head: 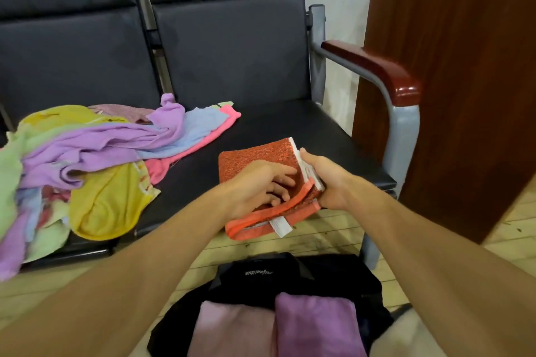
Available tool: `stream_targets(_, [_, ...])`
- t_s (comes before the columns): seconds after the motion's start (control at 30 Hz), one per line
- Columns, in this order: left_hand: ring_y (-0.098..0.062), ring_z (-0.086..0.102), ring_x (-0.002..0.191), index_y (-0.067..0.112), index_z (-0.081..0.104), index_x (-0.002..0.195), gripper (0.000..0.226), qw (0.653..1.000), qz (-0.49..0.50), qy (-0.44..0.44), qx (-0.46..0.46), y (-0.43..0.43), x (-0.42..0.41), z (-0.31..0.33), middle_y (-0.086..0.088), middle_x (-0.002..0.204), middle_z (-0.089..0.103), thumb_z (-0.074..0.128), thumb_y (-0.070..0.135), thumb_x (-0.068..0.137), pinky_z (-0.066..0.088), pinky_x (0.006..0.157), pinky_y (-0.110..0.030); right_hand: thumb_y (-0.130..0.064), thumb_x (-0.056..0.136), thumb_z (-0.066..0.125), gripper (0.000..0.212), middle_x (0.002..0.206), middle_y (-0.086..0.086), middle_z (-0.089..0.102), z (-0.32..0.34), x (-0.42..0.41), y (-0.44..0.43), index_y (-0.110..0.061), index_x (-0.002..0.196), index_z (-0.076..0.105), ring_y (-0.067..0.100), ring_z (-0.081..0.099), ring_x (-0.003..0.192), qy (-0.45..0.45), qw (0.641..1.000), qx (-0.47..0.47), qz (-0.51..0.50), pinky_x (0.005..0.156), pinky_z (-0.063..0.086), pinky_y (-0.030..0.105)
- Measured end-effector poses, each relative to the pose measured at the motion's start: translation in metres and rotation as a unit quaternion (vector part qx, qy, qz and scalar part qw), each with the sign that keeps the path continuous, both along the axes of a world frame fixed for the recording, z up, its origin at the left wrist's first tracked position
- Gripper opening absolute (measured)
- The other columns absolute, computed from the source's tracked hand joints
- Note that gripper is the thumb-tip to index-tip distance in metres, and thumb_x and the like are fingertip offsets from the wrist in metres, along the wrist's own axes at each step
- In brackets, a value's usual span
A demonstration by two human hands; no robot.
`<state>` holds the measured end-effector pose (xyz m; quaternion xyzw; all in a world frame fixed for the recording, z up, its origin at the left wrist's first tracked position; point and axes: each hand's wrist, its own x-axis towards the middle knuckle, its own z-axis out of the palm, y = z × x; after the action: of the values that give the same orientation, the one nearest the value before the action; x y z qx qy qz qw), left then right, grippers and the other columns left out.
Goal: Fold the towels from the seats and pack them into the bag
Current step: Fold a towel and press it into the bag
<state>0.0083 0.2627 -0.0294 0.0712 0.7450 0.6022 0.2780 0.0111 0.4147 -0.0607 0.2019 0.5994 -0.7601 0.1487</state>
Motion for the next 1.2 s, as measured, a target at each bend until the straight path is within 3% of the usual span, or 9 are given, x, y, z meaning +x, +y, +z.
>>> stream_targets(0.1, [-0.016,0.058,0.061,0.007,0.067,0.108,0.031,0.997,0.064,0.032,0.026,-0.026,0.006,-0.003,-0.009,0.091,0.063,0.042,-0.003,0.092,0.041,0.050,-0.022,-0.026,0.099,0.053,0.030,0.110,0.018,0.070,0.003,0.004,-0.012,-0.004,0.118,0.062,0.032,0.069,0.095,0.016,0.997,0.068,-0.017,0.075,0.057,0.042])
stream_targets(0.23, [-0.014,0.057,0.063,0.013,0.069,0.097,0.035,0.984,0.160,0.059,0.047,-0.058,0.014,-0.013,-0.006,0.087,0.061,0.040,-0.005,0.088,0.041,0.051,-0.021,-0.016,0.097,0.052,0.009,0.108,0.018,0.069,0.008,0.010,-0.027,-0.009,0.095,0.057,0.034,0.067,0.099,0.044,0.982,0.178,-0.045,0.090,0.054,0.048])
stream_targets(0.43, [-0.015,0.054,0.066,0.012,0.068,0.101,0.032,0.961,0.252,0.023,0.111,-0.083,0.025,-0.019,0.000,0.079,0.057,0.042,-0.002,0.088,0.041,0.055,-0.022,-0.016,0.095,0.048,0.019,0.096,0.018,0.069,0.031,0.028,-0.045,-0.007,0.102,0.063,0.030,0.064,0.082,0.110,0.962,0.249,-0.011,0.080,0.052,0.043])
stream_targets(0.6, [-0.015,0.053,0.076,0.015,0.062,0.093,0.008,0.949,0.293,0.003,0.115,-0.100,0.027,-0.015,0.000,0.087,0.056,0.055,0.016,0.091,0.043,0.065,-0.028,-0.016,0.094,0.052,0.010,0.086,0.011,0.065,0.053,0.048,-0.055,-0.014,0.094,0.062,0.025,0.063,0.072,0.164,0.979,0.118,-0.002,0.074,0.051,0.037])
stream_targets(0.7, [-0.020,0.062,0.080,0.013,0.064,0.105,0.025,0.955,0.221,-0.119,0.160,-0.110,0.034,-0.011,-0.003,0.096,0.066,0.056,0.033,0.092,0.048,0.067,-0.032,-0.018,0.095,0.050,0.019,0.098,0.012,0.070,0.055,0.063,-0.065,-0.009,0.105,0.063,0.026,0.068,0.084,0.160,0.987,-0.027,-0.015,0.080,0.055,0.038])
stream_targets(0.8, [-0.024,0.071,0.084,0.016,0.068,0.113,0.041,0.931,0.123,-0.223,0.261,-0.119,0.047,-0.006,-0.009,0.106,0.072,0.054,0.048,0.091,0.055,0.074,-0.037,-0.021,0.095,0.044,0.026,0.105,0.014,0.070,0.044,0.080,-0.074,-0.006,0.107,0.063,0.028,0.068,0.090,0.158,0.980,-0.125,-0.012,0.077,0.057,0.038])
stream_targets(0.97, [-0.022,0.073,0.081,0.011,0.066,0.115,0.032,0.953,0.150,-0.135,0.228,-0.127,0.073,-0.015,-0.012,0.103,0.073,0.066,0.026,0.087,0.059,0.067,-0.032,-0.021,0.095,0.041,0.027,0.093,0.011,0.073,0.019,0.101,-0.078,-0.007,0.103,0.063,0.024,0.071,0.079,0.132,0.982,-0.138,-0.010,0.070,0.059,0.033])
stream_targets(1.07, [-0.016,0.072,0.073,0.009,0.066,0.109,0.021,0.972,0.158,-0.053,0.163,-0.137,0.089,-0.034,-0.007,0.092,0.075,0.064,0.015,0.089,0.057,0.059,-0.024,-0.024,0.094,0.053,0.026,0.102,0.014,0.074,-0.005,0.114,-0.087,-0.007,0.106,0.067,0.024,0.073,0.087,0.090,0.991,-0.100,-0.001,0.073,0.061,0.035])
stream_targets(1.2, [-0.018,0.069,0.084,0.015,0.068,0.101,0.013,0.988,0.147,0.003,0.047,-0.150,0.096,-0.064,-0.006,0.099,0.073,0.064,0.020,0.090,0.056,0.074,-0.025,-0.019,0.091,0.062,0.026,0.106,0.013,0.073,-0.048,0.123,-0.100,-0.007,0.114,0.066,0.024,0.071,0.096,0.053,0.998,-0.023,0.007,0.086,0.058,0.037])
